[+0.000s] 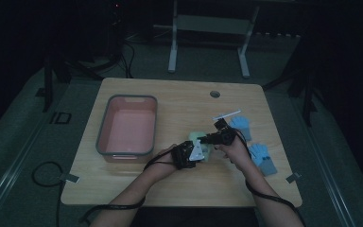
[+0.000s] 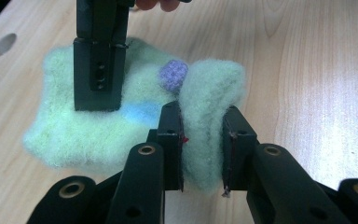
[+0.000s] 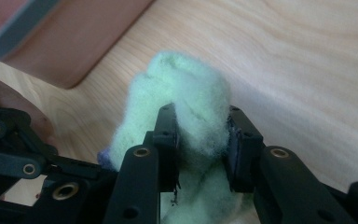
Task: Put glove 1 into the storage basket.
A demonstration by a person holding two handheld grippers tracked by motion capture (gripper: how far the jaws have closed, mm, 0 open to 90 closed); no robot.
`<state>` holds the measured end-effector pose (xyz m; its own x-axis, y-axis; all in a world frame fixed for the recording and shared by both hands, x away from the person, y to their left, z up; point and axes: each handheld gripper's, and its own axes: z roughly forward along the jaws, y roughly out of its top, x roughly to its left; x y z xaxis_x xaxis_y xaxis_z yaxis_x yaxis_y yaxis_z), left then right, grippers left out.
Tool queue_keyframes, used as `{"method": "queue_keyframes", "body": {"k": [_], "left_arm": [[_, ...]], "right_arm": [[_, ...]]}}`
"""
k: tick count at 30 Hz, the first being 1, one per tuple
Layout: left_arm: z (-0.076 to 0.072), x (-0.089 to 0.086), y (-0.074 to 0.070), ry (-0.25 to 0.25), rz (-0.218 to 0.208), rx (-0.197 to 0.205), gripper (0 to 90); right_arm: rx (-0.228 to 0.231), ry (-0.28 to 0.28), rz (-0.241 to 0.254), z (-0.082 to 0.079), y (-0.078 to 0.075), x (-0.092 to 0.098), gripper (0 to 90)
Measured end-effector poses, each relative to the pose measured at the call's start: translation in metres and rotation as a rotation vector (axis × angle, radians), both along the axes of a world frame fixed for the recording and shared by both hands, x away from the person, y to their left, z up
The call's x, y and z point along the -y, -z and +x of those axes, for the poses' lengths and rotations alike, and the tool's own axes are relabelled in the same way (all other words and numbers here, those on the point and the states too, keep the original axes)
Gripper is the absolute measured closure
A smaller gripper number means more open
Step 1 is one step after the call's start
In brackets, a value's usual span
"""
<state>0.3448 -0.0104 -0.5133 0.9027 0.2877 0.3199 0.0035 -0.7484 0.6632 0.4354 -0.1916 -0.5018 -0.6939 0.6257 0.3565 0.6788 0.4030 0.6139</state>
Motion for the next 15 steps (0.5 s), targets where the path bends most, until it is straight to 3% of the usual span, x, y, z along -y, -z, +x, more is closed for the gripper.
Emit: {"method": "queue_keyframes", "body": {"k": [5,15], "left_arm": [[0.001,-0.009,-0.020,-0.006,-0.003,-0.001,74.0],[0.002,-0.029,-0.045,-0.017,0.023,0.011,74.2]], "right_arm": [[0.010,-0.006,0.022,0.000,-0.016,-0.005,69.5],[0.061,-0.030,0.022,0.001,-0.041,-0.027,69.7]]}}
